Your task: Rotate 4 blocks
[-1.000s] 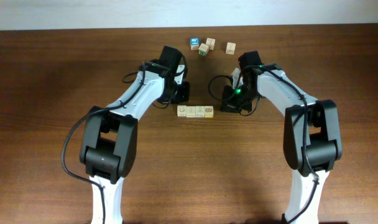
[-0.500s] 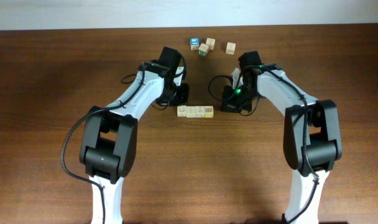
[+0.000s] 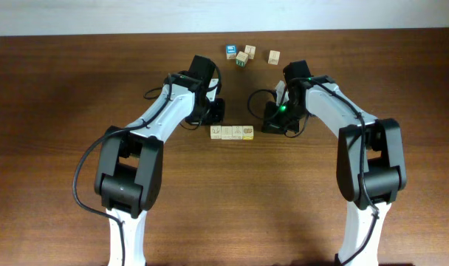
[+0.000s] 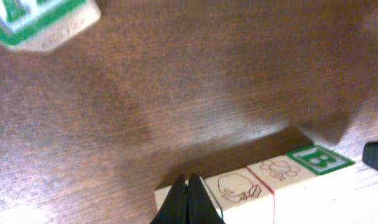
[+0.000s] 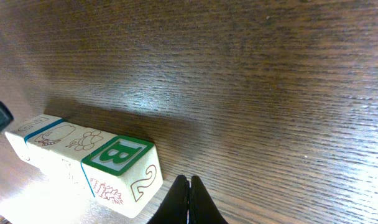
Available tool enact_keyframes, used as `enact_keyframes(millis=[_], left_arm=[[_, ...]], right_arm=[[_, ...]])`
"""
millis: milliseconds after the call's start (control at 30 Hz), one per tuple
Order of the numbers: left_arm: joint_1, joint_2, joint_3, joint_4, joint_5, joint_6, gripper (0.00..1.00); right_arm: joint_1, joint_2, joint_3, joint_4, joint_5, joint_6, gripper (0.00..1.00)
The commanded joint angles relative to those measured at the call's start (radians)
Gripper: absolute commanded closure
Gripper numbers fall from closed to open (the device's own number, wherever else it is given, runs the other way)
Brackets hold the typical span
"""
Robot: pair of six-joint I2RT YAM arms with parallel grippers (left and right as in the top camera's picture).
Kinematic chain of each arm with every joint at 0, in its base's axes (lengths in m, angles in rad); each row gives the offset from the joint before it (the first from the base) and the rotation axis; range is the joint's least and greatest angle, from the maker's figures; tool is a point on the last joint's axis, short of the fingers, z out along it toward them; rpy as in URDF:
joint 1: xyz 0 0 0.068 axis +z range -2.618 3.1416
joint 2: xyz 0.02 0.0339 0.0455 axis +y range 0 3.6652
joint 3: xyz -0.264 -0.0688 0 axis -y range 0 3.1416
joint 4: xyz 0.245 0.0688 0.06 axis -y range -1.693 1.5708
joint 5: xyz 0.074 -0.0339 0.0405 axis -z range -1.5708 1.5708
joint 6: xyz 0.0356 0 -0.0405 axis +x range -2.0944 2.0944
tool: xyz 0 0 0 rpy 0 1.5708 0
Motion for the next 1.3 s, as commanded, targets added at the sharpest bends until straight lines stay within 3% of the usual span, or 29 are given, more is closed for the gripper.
enact_keyframes(millis=[0, 100, 200, 533, 833, 967, 1267], left_arm=[[0.037, 0.014, 0.062, -0.014, -0.017, -0.007, 1.0], [0.092, 0.014, 0.122, -0.182, -0.101, -0.097, 1.0], [0.102, 0.014, 0.106, -0.271, -0.099, -0.097, 1.0], [0.008, 0.019, 0.074, -0.172, -0.123, -0.117, 1.0], [-0.042, 0.021, 0.074, -0.161, -0.19, -0.164, 1.0], [-0.047, 0.021, 0.073, -0.172, -0.293, -0.228, 1.0], [-0.047, 0.046, 0.071, -0.195, -0.283, -0.23, 1.0]], right_arm=[[0.001, -0.002, -0.006, 0.0, -0.005, -0.011, 0.96], [0.001, -0.002, -0.006, -0.001, -0.005, -0.014, 0.96], [0.001, -0.002, -0.006, 0.0, -0.005, -0.014, 0.96], [0.001, -0.002, -0.006, 0.0, -0.005, -0.014, 0.96], [0.002, -0.002, -0.006, 0.0, -0.005, -0.014, 0.96], [0.002, -0.002, -0.006, -0.001, -0.005, -0.014, 0.96], [0.002, -0.002, -0.006, -0.001, -0.005, -0.014, 0.96]])
